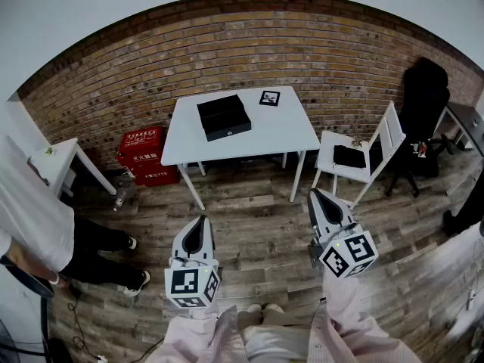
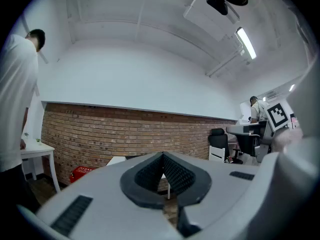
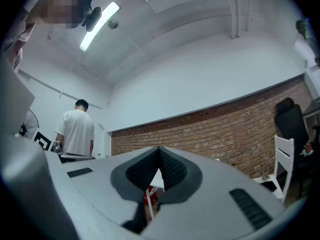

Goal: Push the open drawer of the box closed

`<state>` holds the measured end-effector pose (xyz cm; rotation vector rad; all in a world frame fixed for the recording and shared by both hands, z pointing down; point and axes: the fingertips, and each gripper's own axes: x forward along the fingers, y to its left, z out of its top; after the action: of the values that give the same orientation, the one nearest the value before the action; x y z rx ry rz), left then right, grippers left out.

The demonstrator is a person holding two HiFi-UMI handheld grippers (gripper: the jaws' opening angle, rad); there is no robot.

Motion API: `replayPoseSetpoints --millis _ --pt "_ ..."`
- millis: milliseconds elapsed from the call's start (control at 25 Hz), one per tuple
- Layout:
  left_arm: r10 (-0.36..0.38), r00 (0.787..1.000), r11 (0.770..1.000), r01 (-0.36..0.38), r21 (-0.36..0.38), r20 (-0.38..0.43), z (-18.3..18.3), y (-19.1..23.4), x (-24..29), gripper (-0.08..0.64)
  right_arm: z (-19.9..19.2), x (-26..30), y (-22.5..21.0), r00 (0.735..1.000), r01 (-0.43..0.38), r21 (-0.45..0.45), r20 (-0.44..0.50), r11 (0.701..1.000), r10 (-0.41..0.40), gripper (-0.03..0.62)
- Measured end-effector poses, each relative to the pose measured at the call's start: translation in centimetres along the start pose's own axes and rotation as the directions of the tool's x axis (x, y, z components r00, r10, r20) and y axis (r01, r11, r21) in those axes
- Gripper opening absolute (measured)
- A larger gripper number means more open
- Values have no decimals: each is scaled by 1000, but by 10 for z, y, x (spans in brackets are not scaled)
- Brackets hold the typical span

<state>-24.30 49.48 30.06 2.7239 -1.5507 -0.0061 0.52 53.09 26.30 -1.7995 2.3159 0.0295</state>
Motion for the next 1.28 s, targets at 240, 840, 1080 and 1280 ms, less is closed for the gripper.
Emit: replayPoseSetpoints --millis 240,840,1080,1280 --pt "-1 1000 1000 1 2 -5 -4 -2 1 -6 -3 -1 0 1000 1 -4 -7 1000 -1 3" --pt "7 1000 997 -8 -72 -14 -12 -22 21 48 -10 1 -25 1000 -15 2 -16 1000 15 3" --pt "47 999 995 -46 -93 7 -11 -27 28 212 -8 2 -37 999 -34 2 -11 999 34 3" --pt "74 997 993 -74 -88 4 -12 -28 35 279 -11 6 -46 999 -44 8 -15 999 44 3"
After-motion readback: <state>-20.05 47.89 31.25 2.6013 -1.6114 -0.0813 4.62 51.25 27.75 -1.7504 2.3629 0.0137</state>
